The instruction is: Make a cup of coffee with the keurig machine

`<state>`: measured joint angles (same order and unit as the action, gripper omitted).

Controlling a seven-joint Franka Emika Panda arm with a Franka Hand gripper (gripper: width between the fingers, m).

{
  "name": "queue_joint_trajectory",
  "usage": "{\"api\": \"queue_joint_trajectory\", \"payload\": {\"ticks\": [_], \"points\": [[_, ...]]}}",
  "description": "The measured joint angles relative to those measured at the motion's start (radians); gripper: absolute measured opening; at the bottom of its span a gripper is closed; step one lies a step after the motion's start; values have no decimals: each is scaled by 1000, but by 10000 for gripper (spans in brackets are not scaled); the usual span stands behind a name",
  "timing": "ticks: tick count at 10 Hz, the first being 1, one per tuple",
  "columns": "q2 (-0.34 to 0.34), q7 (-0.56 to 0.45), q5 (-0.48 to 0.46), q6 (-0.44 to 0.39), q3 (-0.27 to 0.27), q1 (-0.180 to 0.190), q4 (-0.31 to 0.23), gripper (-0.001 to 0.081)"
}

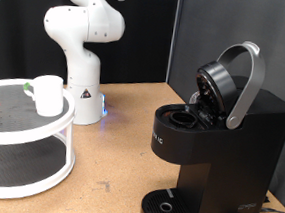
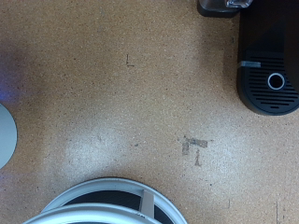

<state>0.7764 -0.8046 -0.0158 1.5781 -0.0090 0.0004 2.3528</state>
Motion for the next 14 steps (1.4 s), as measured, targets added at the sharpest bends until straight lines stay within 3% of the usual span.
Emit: {"api": "queue_joint_trajectory", "payload": {"ticks": [2,5,9,14], "points": [[13,-51,8,-1,-64,-11,4,808],[35,-148,93,-12,-148,-39,16,808],[43,-175,99,-12,-180,-45,22,808],[41,-301,179,-69,-323,-80,-18,808]]}}
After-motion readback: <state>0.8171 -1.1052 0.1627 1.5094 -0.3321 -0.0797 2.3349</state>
